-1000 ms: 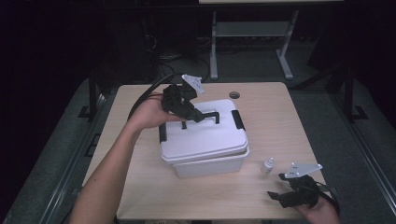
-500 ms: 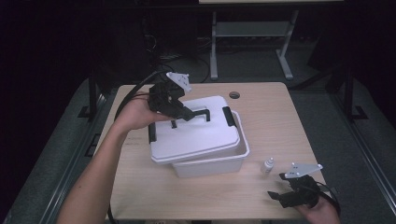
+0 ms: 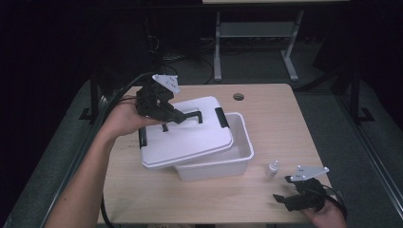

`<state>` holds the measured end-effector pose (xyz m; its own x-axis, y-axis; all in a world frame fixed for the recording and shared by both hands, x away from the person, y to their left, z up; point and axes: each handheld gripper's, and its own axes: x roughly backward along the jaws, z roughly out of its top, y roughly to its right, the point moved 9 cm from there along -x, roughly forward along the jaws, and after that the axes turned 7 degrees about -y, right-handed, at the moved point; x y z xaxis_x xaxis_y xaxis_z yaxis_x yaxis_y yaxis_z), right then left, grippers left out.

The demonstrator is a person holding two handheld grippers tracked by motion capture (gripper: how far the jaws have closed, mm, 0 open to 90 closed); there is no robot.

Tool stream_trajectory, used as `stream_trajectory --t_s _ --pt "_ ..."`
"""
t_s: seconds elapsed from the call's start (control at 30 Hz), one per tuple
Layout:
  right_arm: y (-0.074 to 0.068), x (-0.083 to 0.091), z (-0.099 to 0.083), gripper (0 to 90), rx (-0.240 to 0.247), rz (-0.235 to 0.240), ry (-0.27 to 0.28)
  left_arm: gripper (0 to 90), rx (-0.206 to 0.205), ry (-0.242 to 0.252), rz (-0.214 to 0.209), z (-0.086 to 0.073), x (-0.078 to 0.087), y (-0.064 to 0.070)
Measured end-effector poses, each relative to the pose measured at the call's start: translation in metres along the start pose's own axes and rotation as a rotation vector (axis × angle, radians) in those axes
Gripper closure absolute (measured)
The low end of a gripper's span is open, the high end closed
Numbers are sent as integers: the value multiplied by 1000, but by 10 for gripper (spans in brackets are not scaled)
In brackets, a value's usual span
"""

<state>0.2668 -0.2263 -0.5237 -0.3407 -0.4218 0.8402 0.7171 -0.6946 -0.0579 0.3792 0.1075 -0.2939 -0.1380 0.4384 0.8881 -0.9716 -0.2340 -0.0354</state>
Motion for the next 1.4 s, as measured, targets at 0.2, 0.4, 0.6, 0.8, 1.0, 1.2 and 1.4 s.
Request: stream_trajectory --t_s 0.2,0.4,0.6,0.8,1.0,1.2,1.4 --pt "-1 -1 0 186 4 -1 -4 844 14 6 13 -10 8 2" --pt "0 -1 0 186 8 -8 -5 845 32 15 24 -20 16 3" --pt "0 -1 1 186 13 -9 -8 845 51 18 40 -33 25 2" --pt "0 -2 1 186 7 -11 -17 845 73 22 53 -47 33 2" --pt "1 -2 1 186 13 -15 -18 845 92 26 67 -60 40 2" --pt "1 -3 1 186 15 -17 -20 845 110 21 82 -74 48 1" --pt "1 -4 2 186 13 -17 -22 845 121 23 92 -83 53 1"
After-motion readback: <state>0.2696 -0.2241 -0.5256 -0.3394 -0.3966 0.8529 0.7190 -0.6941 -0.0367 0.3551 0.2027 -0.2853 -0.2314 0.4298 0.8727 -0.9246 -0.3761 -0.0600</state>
